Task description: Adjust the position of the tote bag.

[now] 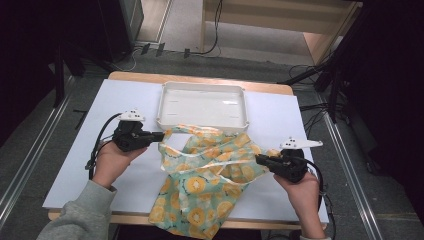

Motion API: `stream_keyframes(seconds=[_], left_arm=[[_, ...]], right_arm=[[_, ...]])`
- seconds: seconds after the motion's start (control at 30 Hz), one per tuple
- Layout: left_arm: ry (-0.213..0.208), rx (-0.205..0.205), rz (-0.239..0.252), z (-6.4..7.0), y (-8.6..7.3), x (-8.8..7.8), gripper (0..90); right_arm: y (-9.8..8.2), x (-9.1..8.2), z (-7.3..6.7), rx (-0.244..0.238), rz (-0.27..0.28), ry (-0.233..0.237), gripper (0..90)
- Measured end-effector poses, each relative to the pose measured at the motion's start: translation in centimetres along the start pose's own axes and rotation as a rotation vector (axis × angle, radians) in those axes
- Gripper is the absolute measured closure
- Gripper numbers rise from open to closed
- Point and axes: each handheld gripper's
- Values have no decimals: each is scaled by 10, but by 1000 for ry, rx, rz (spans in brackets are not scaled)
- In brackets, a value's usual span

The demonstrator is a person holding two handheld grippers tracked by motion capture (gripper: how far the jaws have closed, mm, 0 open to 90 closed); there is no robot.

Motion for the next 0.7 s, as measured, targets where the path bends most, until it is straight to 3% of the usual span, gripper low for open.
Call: stream_keyframes(seconds=[0.33,0.7], left_arm=[[36,-53,31,-18,-14,-24,900],[46,-115,39,-32,-30,-34,900]], right_arm=[[-14,-10,16,43,-1,-29,900],[-24,-12,18,46,-22,-39,900]])
Point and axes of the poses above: each handheld gripper's, and its own axes: x roughly forward along the jaws, y roughly out of its top, z roughly to its right, and after that the axes turned 10 degrees about -y, right-handed
